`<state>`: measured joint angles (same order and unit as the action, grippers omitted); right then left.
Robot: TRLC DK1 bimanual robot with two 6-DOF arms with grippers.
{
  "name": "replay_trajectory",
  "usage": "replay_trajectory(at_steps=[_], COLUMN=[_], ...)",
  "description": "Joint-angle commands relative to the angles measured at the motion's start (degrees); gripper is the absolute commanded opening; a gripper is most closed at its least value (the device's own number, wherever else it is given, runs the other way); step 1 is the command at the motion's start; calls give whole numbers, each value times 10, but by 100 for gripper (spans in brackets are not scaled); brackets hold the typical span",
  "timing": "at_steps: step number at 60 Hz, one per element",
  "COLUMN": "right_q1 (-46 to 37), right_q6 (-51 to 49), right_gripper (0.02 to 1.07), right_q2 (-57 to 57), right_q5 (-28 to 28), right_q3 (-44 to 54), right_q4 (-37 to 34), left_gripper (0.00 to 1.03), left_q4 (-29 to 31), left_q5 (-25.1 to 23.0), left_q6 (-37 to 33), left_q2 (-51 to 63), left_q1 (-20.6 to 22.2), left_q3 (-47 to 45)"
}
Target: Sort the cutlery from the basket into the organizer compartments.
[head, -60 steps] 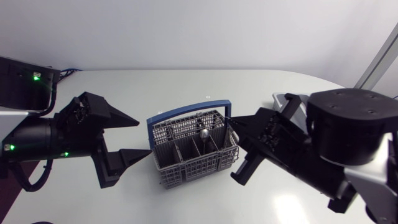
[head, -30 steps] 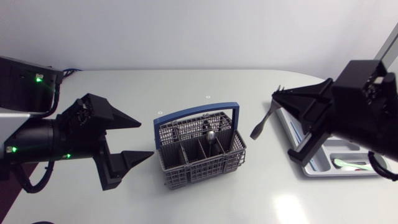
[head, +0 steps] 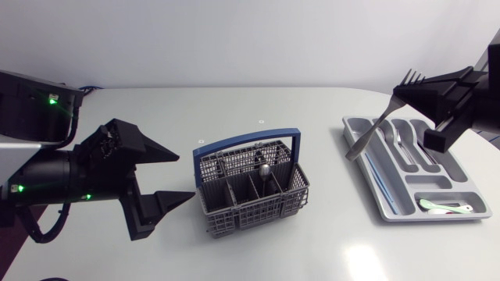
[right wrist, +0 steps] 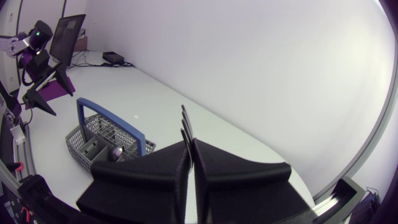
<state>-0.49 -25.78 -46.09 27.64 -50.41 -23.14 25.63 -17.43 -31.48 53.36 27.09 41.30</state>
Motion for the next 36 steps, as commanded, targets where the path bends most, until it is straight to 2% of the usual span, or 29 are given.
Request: replay_trajectory(at_steps=[1, 5, 18, 36], right_q1=[-44, -72, -142, -246], right_q6=[-8, -14, -30, -68], right_gripper=[8, 8, 8, 8], right_q2=[-34, -51, -123, -284], right_q5=[31, 47, 50, 51], right_q3=[-17, -19, -40, -167], right_q4=[-11, -9, 1, -28], left_gripper=[94, 94, 94, 95], left_q4=[0, 0, 2, 4], left_q5=[4, 4, 4, 5], left_q6=[7, 7, 7, 7], left_q2=[10, 12, 13, 17], left_q1=[7, 8, 10, 15], left_q3=[9, 10, 16, 25])
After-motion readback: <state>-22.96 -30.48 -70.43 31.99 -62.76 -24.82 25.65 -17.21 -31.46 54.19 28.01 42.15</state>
